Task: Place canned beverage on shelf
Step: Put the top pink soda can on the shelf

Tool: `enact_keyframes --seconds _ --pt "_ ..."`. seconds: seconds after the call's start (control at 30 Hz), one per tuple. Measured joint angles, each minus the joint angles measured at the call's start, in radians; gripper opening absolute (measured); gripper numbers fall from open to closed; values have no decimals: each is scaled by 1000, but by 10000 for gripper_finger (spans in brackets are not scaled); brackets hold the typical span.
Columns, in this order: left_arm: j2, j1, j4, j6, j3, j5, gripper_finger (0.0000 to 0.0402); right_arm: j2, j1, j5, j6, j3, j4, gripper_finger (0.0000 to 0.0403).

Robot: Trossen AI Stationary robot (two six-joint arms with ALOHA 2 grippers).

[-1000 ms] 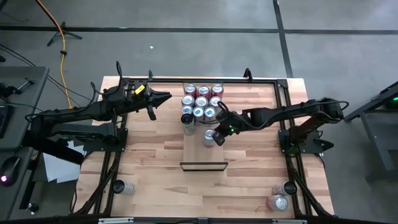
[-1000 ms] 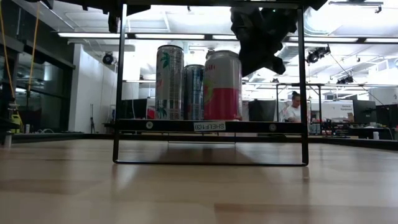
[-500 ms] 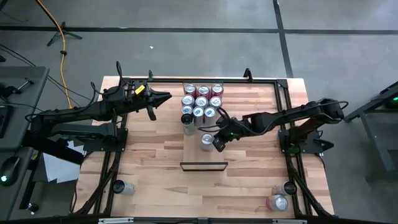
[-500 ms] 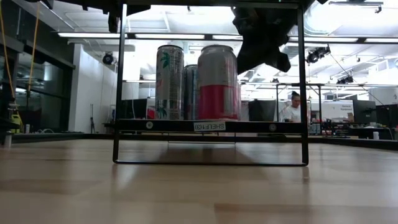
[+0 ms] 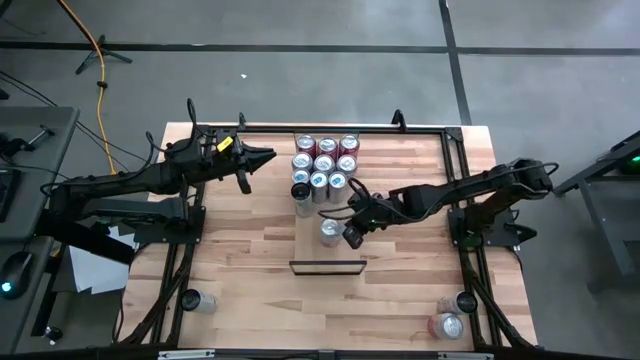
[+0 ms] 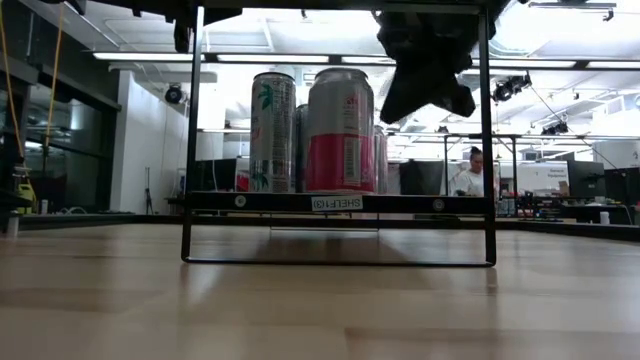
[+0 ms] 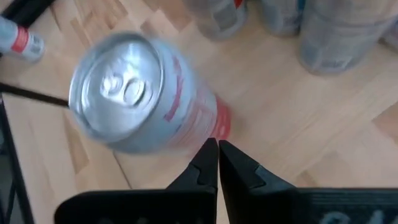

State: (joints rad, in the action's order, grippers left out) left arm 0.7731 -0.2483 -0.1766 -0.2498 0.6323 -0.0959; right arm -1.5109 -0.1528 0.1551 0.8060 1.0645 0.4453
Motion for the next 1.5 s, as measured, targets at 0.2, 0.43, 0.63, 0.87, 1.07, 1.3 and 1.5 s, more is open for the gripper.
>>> enact_keyframes --seconds 0.2,0.43,0.63,0.87,1.07,1.3,1.5 --pt "0 0 0 17 0 0 0 -58 -1 -83 -29 0 -53 0" --pt "0 0 0 16 0 0 1 -112 0 -50 -49 0 -97 0" --pt "0 0 -1 17 0 -1 1 -112 4 -32 -74 0 -157 0" --pt "0 0 0 17 0 -1 1 -136 4 -62 -108 0 -239 0" --pt "0 0 0 16 0 6 1 -152 17 -61 -127 0 -290 0" --pt "-5 0 -1 17 0 6 1 -156 20 -82 -137 0 -323 0" --pt "-8 0 0 16 0 8 1 -183 20 -113 -134 0 -392 0"
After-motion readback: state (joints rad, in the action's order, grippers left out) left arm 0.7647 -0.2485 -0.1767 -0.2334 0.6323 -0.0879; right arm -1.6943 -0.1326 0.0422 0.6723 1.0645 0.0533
